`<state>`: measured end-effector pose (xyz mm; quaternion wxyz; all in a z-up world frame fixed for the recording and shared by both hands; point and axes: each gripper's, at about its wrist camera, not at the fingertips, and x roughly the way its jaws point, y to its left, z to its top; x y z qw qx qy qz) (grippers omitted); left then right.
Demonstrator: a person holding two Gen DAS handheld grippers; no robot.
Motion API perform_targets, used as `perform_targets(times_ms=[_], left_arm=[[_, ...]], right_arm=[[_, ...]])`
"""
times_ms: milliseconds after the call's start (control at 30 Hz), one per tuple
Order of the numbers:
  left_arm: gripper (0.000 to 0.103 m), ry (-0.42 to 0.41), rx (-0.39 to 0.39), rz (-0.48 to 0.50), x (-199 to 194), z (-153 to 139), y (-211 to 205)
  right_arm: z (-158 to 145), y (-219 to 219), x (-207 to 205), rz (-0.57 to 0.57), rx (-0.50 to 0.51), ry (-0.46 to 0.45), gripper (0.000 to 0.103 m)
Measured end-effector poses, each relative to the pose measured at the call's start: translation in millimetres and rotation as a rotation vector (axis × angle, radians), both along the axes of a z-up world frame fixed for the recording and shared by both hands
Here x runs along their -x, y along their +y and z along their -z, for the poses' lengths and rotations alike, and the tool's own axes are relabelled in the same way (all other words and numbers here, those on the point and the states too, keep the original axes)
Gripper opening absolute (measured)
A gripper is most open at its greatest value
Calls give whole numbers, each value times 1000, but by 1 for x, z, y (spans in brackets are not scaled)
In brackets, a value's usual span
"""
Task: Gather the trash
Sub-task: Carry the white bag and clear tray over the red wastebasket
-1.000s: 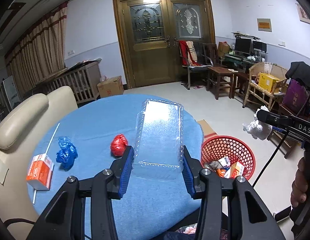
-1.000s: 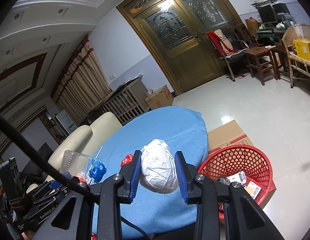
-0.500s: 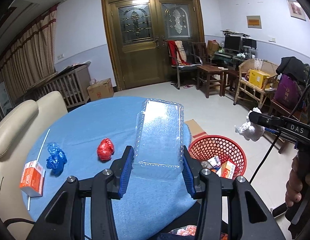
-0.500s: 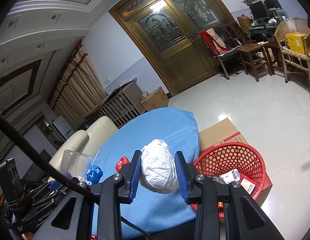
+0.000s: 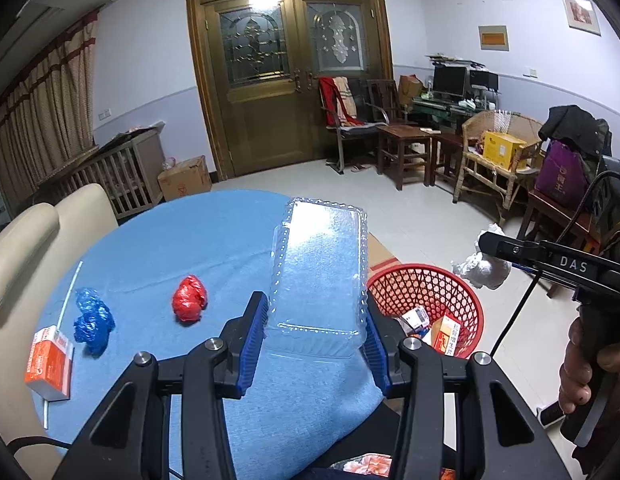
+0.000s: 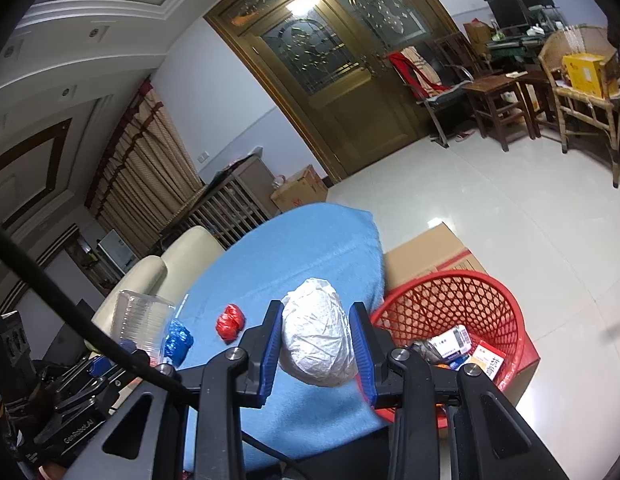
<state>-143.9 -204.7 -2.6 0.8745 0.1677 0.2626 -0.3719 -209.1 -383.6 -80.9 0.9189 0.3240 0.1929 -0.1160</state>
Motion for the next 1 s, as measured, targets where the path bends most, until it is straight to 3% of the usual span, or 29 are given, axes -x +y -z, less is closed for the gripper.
perform_targets(times_ms=[500,1000], left_arm=[[48,56,-66,94,-20,27,-58],[48,95,-17,201,-22,23,-94]], right_arm=[[59,-44,-19,58,-106,94,36],[59,-86,18,192,-150,52,36]])
